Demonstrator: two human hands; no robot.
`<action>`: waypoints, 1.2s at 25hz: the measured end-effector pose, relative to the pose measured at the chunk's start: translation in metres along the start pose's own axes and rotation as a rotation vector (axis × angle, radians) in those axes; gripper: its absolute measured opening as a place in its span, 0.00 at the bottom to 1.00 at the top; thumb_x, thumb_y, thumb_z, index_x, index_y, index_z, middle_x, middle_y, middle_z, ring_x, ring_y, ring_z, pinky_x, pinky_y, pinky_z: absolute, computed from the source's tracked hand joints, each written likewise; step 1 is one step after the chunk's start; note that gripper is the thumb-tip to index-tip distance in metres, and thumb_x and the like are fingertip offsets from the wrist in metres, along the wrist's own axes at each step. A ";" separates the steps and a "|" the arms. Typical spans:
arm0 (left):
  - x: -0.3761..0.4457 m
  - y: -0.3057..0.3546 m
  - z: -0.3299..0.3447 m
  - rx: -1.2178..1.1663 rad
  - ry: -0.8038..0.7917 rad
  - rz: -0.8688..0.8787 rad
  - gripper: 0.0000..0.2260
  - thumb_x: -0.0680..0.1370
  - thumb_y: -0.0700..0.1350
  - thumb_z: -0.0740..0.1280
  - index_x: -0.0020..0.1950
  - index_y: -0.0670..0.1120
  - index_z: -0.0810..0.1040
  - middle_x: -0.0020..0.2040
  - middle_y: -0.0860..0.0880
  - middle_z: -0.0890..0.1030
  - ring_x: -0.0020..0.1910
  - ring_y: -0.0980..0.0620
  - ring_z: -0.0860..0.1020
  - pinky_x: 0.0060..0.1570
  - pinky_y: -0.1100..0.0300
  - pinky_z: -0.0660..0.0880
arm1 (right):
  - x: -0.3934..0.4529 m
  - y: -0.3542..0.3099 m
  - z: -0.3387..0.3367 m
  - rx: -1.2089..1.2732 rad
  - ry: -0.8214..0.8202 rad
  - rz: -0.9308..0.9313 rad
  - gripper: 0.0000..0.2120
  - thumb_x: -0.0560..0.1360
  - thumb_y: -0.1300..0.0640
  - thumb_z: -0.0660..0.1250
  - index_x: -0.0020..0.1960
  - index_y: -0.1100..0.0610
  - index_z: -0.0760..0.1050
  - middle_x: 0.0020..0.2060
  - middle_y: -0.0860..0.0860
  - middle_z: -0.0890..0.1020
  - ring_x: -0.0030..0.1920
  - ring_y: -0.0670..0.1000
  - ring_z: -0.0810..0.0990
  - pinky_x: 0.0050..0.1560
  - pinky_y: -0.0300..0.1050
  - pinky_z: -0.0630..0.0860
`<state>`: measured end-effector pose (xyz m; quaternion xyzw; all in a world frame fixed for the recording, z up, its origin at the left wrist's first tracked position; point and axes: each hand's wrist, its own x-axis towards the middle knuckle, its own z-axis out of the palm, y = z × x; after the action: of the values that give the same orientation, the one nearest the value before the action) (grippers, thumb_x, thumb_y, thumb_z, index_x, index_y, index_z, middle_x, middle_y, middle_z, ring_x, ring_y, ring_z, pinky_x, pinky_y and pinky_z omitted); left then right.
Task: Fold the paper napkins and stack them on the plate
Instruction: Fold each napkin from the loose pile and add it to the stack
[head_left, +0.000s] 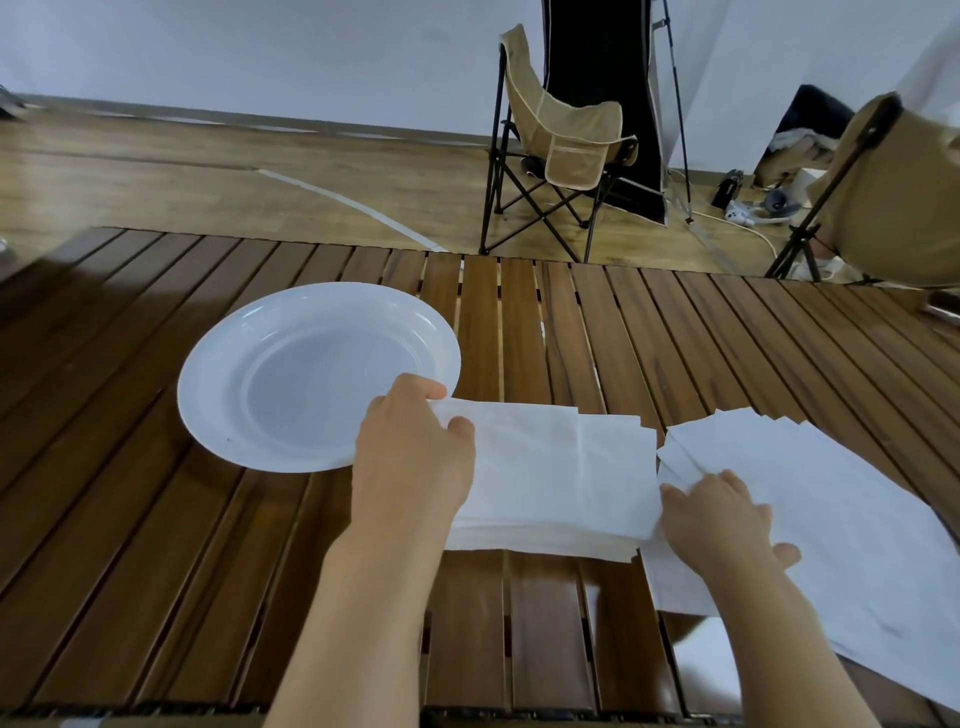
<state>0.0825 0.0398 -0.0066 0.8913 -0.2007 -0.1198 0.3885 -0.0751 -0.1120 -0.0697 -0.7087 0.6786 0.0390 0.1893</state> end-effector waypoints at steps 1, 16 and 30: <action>0.000 -0.001 -0.001 -0.004 -0.001 -0.006 0.15 0.79 0.46 0.64 0.64 0.52 0.69 0.60 0.52 0.73 0.51 0.56 0.68 0.49 0.64 0.66 | -0.001 0.000 0.000 0.003 0.009 0.003 0.22 0.81 0.48 0.53 0.70 0.57 0.64 0.73 0.50 0.62 0.72 0.60 0.58 0.69 0.63 0.56; 0.001 0.000 -0.006 -0.091 -0.004 -0.010 0.16 0.79 0.42 0.64 0.65 0.52 0.67 0.61 0.52 0.72 0.51 0.56 0.69 0.42 0.73 0.65 | -0.054 -0.029 -0.059 1.172 0.320 -0.715 0.18 0.73 0.71 0.67 0.56 0.51 0.81 0.54 0.42 0.81 0.50 0.40 0.80 0.48 0.26 0.73; -0.006 0.017 -0.014 -0.365 -0.041 0.508 0.27 0.74 0.43 0.72 0.65 0.64 0.66 0.50 0.62 0.81 0.51 0.65 0.78 0.48 0.78 0.71 | -0.063 -0.038 -0.053 1.423 -0.084 -0.701 0.16 0.71 0.66 0.70 0.55 0.53 0.82 0.50 0.57 0.84 0.50 0.53 0.81 0.53 0.46 0.79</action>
<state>0.0773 0.0410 0.0160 0.7257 -0.3997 -0.0710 0.5555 -0.0532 -0.0688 0.0073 -0.5877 0.2703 -0.4391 0.6236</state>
